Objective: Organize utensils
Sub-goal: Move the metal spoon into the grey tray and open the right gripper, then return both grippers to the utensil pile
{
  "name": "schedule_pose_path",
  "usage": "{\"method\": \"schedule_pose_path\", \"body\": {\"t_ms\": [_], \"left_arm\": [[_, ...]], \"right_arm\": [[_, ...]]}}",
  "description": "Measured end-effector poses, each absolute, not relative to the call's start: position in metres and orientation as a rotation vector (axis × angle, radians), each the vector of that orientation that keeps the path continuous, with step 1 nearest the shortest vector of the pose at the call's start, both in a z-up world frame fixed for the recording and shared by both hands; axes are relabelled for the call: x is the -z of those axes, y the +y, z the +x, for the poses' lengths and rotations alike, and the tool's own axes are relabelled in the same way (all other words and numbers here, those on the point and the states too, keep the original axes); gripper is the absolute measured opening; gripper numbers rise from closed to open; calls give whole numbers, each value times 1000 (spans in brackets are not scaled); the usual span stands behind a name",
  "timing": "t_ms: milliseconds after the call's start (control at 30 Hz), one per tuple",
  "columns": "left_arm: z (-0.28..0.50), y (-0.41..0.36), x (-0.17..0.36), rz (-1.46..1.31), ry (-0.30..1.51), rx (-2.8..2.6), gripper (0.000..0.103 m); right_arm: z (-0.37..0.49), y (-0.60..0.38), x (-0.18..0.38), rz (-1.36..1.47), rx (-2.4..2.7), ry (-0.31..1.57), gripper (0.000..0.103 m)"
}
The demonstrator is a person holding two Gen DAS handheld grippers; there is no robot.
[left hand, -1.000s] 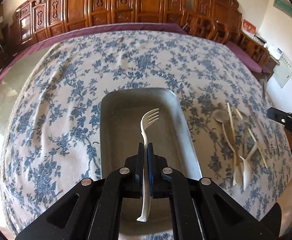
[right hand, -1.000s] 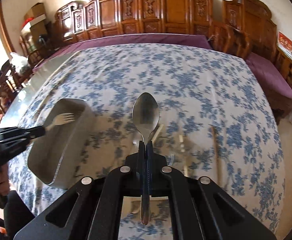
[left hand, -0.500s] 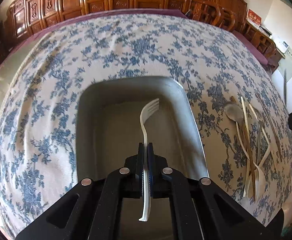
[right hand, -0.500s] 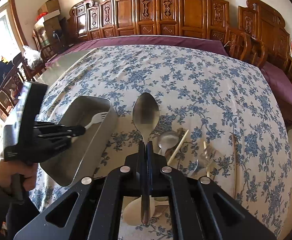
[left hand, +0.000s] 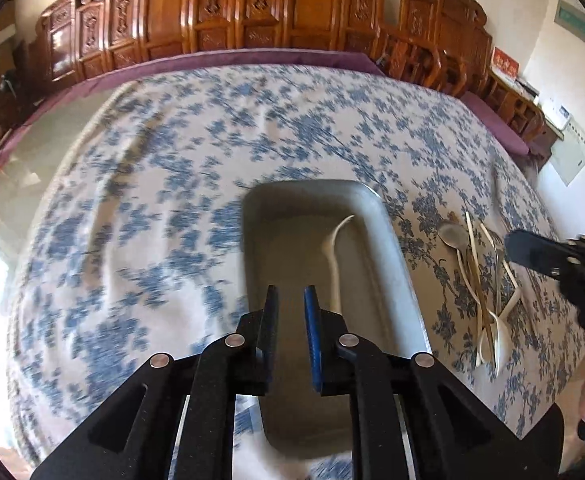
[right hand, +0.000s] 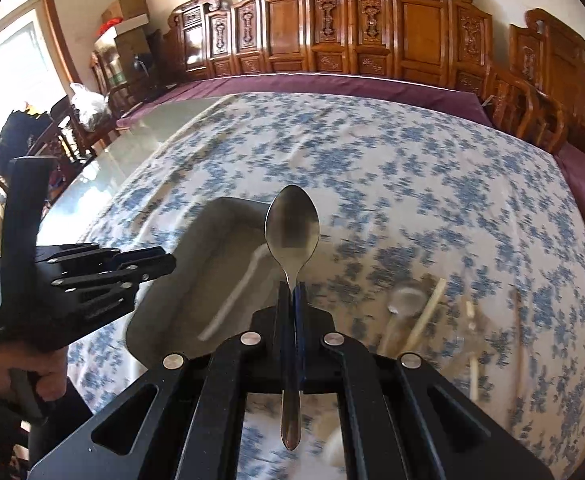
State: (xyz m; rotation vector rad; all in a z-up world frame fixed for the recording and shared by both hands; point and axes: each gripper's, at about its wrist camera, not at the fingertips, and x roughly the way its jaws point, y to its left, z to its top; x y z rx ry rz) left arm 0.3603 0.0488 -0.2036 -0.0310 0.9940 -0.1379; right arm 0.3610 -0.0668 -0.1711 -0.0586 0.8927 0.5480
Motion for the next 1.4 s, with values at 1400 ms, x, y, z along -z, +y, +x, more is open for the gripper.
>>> {"method": "schedule_pose_path", "body": {"t_ms": [1400], "left_arm": [[300, 124, 156, -66, 878, 59, 23]], "right_arm": [[354, 32, 219, -77, -602, 973, 6]]}}
